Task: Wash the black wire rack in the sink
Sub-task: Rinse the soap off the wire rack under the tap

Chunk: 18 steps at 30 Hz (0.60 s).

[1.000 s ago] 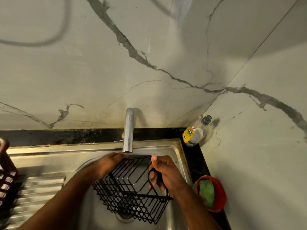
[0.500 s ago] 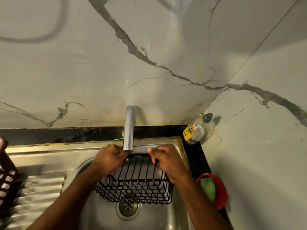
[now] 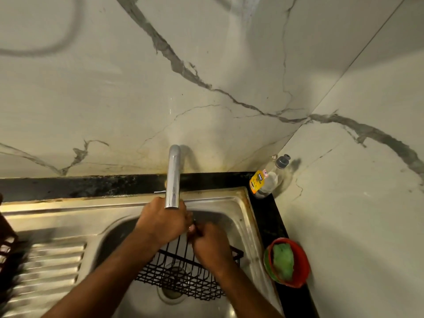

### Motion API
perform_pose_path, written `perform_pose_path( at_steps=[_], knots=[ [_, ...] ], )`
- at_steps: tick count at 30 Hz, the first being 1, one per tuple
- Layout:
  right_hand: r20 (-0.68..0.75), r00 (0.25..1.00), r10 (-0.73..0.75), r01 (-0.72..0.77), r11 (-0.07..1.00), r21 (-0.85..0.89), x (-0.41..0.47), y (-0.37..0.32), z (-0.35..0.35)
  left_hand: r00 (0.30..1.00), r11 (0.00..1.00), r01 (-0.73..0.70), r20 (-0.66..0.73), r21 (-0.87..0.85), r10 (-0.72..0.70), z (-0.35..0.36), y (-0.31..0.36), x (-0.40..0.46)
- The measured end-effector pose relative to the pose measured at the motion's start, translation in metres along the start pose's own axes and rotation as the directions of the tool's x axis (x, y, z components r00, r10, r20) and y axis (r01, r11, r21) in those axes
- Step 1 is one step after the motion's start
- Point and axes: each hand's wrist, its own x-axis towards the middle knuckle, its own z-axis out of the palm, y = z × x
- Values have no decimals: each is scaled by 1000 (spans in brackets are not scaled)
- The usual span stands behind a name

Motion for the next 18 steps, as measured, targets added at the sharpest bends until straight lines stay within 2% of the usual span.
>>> perform_pose_path(
  at_steps=[2, 4, 6, 8, 10, 14, 16, 18],
  knots=[
    [-74, 996, 48, -44, 997, 63, 4, -1, 9, 1000, 991, 10, -9, -134, -12, 1, -2, 2],
    [-78, 992, 99, -71, 951, 301, 6, 6, 14, 998, 950, -13, 51, -313, 30, -3, -11, 4],
    [-90, 981, 173, -91, 815, 572, 7, 13, 17, 992, 837, 37, 122, -547, 35, -8, -22, 7],
    [-116, 969, 217, -65, 680, 730, 7, 15, 11, 987, 742, 126, 158, -659, -27, -14, -39, 13],
    [-114, 960, 256, -69, 610, 789, 11, 18, 5, 984, 815, 162, 155, -557, -91, -19, -50, 18],
    [-107, 953, 282, -97, 624, 775, 20, 22, 17, 997, 978, 78, 17, -191, -76, -24, -40, 18],
    [-131, 946, 295, -65, 571, 818, 25, 26, 26, 999, 999, 22, -35, -26, -22, -30, -31, 18],
    [-169, 940, 298, -19, 539, 842, 22, 14, 20, 998, 999, -5, -68, 46, 9, -38, -24, 19]
  ],
)
